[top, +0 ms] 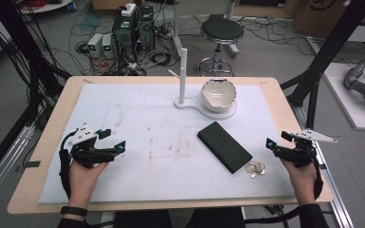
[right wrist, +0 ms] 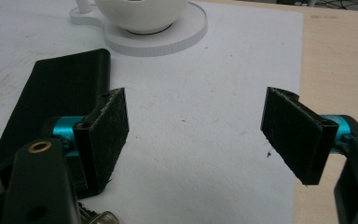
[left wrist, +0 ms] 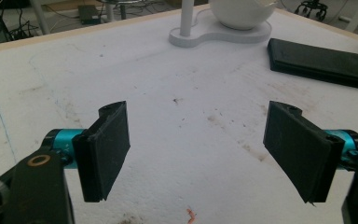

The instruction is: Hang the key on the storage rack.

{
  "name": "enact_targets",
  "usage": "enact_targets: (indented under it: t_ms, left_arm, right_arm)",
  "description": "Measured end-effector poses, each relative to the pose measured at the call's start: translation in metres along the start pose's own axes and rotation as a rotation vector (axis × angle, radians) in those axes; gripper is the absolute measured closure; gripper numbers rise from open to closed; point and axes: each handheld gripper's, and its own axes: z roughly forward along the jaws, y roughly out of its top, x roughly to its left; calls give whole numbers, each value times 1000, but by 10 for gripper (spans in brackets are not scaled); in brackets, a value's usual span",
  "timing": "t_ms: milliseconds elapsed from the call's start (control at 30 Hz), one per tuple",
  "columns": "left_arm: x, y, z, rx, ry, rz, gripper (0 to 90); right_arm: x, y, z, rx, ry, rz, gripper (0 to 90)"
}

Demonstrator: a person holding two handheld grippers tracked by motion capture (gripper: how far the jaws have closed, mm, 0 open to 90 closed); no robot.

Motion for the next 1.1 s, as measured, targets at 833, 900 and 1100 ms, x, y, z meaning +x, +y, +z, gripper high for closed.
enact_targets:
  t_ms: [833,900,1100]
  left_arm:
    - [0,6,11,-21,-25,-23,221]
    - [-1,5,11,-20,-23,-24,221]
    - [-1,3,10,-15,-26,-25,221]
  right_arm:
    - [7,-16,-54,-11,108,9,425]
    - [10,-22,-55,8,116,5,475]
    - [16,-37,-42,64,157,-17,594]
